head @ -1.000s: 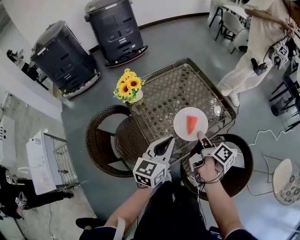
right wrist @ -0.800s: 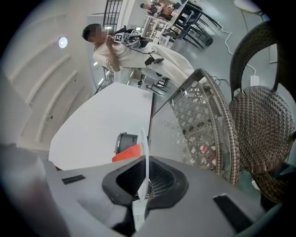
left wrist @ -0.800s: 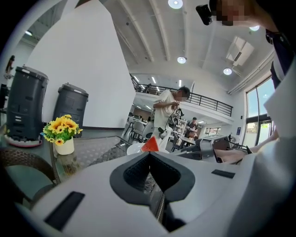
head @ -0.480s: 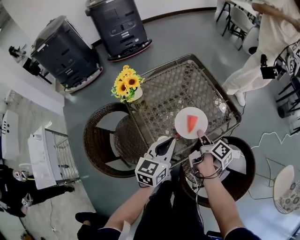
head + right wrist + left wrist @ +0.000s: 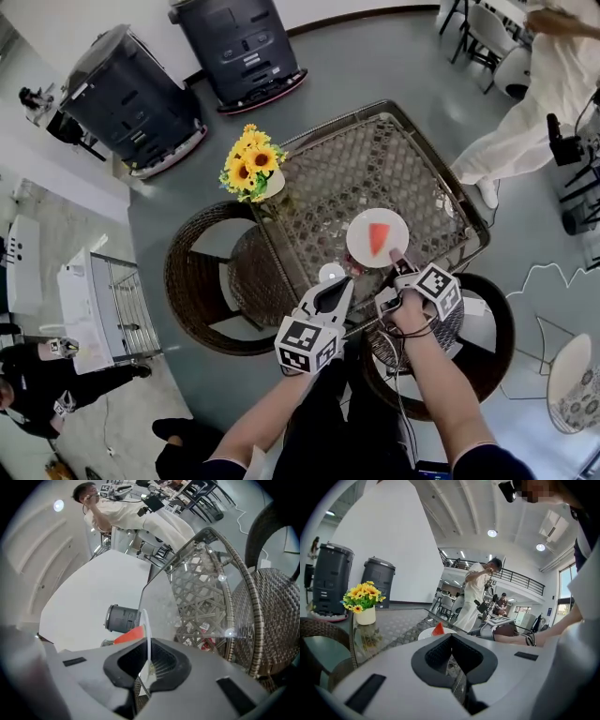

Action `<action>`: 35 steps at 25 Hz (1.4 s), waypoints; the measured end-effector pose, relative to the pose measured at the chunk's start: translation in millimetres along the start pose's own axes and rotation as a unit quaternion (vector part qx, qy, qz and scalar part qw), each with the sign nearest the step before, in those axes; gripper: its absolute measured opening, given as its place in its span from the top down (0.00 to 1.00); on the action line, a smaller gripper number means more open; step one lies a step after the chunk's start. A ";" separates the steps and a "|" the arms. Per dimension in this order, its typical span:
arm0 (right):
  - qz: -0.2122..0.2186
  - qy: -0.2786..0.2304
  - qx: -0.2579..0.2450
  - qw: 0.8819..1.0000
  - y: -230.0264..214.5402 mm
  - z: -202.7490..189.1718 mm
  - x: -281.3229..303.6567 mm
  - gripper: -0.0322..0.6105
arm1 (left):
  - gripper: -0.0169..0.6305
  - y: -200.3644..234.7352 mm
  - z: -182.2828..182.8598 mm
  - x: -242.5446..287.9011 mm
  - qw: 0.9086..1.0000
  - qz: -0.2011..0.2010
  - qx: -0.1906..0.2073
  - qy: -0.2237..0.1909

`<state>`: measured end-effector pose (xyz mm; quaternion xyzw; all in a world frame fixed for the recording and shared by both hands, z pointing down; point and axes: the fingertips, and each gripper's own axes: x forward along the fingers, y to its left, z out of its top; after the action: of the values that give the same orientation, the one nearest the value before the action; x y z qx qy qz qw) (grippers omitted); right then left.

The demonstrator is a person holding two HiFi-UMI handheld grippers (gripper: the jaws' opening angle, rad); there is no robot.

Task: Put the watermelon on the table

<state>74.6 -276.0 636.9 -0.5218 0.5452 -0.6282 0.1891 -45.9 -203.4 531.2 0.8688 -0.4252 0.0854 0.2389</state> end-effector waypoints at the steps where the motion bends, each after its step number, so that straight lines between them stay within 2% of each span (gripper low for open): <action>1: -0.004 0.001 0.003 1.000 -3.0 -0.3 3.7 0.93 | 0.97 1.4 -1.3 2.7 1.000 0.000 -0.002 0.001; 12: -0.039 0.006 0.011 0.999 -37.4 0.9 29.1 0.93 | 0.97 11.8 -18.5 24.5 1.000 -0.001 -0.024 0.021; 35: -0.037 0.024 0.004 0.999 -53.7 -0.7 50.8 0.93 | 0.97 29.1 -28.6 43.3 0.998 0.003 -0.043 0.037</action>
<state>72.3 -298.7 707.2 -0.5253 0.5274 -0.6494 0.1552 -40.0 -234.9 581.3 0.8524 -0.4225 0.0996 0.2916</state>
